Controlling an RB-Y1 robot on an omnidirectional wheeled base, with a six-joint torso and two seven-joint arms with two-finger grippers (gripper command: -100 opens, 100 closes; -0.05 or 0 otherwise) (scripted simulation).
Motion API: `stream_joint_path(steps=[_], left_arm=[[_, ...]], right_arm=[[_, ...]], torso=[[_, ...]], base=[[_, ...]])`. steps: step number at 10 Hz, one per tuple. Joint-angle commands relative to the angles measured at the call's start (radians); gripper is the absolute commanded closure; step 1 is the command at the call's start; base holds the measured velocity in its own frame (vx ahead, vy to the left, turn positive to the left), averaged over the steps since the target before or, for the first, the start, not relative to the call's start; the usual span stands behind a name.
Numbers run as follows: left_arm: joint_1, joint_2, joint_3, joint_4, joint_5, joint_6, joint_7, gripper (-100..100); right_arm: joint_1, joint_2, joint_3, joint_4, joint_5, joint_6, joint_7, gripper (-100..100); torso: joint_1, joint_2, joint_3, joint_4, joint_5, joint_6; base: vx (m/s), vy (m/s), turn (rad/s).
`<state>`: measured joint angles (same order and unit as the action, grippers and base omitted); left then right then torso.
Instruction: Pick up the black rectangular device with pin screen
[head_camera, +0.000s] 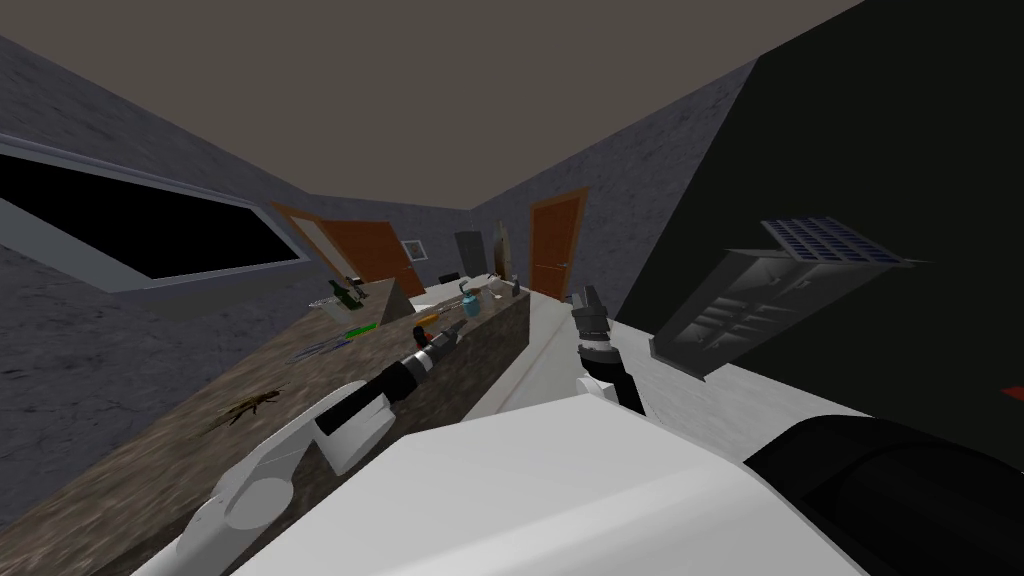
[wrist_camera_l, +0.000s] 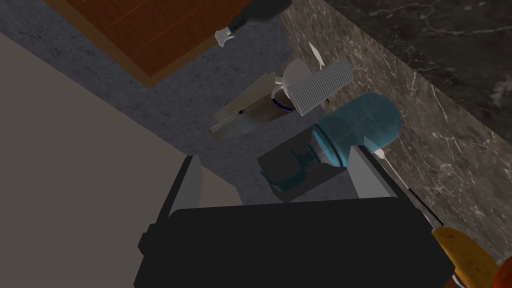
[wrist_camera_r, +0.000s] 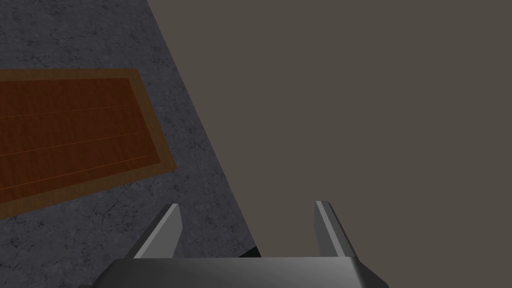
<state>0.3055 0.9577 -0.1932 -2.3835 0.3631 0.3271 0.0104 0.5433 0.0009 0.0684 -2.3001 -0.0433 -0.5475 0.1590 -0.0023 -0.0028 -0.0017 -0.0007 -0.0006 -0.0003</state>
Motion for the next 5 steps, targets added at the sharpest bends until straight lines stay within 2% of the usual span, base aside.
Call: stream_joint_path(steps=[1, 2, 3, 4, 5], left_arm=[[-0.011, 0.05, -0.018, -0.007, 0.027, 0.05, 0.016, -100], [-0.011, 0.074, -0.018, -0.007, 0.027, 0.067, 0.016, -100], [-0.022, 0.104, -0.032, -0.013, 0.052, 0.102, 0.033, -100], [-0.022, 0.131, -0.032, -0.013, 0.052, 0.114, 0.033, -100], [-0.032, 0.162, -0.046, -0.018, 0.078, 0.154, 0.051, -100]], right_arm=[[0.0, 0.0, 0.0, 0.0, 0.0, 0.0, 0.0, 0], [0.0, 0.0, 0.0, 0.0, 0.0, 0.0, 0.0, 0], [0.0, 0.0, 0.0, 0.0, 0.0, 0.0, 0.0, 0], [0.0, 0.0, 0.0, 0.0, 0.0, 0.0, 0.0, 0], [0.0, 0.0, 0.0, 0.0, 0.0, 0.0, 0.0, 0]], torso=[[0.0, 0.0, 0.0, 0.0, 0.0, 0.0], [0.0, 0.0, 0.0, 0.0, 0.0, 0.0], [0.0, 0.0, 0.0, 0.0, 0.0, 0.0], [0.0, -0.001, 0.0, 0.0, 0.0, 0.0], [0.001, -0.001, 0.0, 0.0, 0.0, 0.0]], base=[[0.047, -0.046, 0.007], [0.042, -0.034, 0.009], [0.059, -0.036, 0.015], [0.055, -0.025, 0.012], [0.061, -0.03, 0.019]])
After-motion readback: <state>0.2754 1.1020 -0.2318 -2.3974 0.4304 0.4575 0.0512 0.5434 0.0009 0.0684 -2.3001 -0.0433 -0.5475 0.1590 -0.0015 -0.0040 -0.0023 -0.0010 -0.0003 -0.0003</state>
